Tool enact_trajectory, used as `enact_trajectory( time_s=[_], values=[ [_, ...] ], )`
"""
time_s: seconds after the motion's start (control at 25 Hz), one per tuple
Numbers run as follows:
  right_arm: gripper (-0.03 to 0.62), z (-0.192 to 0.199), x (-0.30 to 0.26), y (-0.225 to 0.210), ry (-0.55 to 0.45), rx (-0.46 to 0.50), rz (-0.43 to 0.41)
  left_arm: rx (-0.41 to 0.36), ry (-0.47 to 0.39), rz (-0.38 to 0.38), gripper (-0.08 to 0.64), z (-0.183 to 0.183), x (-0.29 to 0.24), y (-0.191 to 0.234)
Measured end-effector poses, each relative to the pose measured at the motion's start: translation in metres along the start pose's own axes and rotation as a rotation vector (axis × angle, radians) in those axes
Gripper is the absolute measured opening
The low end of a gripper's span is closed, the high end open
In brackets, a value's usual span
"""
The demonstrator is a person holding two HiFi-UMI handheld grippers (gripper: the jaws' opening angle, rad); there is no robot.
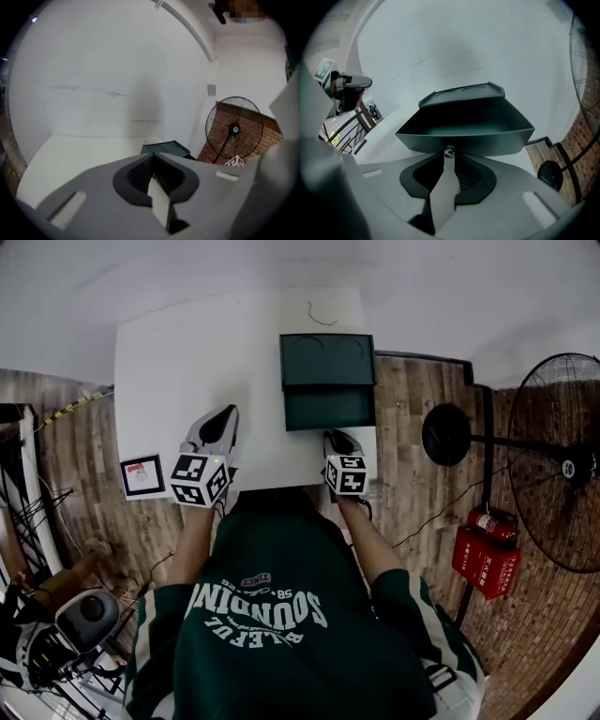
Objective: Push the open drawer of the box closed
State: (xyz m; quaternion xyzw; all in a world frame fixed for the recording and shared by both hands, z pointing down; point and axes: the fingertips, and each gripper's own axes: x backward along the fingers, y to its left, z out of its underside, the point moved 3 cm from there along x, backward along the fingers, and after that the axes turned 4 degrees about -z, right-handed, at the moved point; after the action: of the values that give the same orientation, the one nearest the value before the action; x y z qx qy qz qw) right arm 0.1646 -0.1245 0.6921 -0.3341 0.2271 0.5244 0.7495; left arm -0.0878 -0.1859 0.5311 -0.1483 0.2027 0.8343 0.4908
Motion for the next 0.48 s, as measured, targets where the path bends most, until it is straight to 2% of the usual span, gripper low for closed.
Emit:
enact_trajectory(
  time_s=[0.48],
  values=[
    [0.072,-0.036,-0.027,-0.008,-0.005,0.01,0.005,0.016,0.009,-0.013,0.052,0.0,-0.003,0.01]
  ],
)
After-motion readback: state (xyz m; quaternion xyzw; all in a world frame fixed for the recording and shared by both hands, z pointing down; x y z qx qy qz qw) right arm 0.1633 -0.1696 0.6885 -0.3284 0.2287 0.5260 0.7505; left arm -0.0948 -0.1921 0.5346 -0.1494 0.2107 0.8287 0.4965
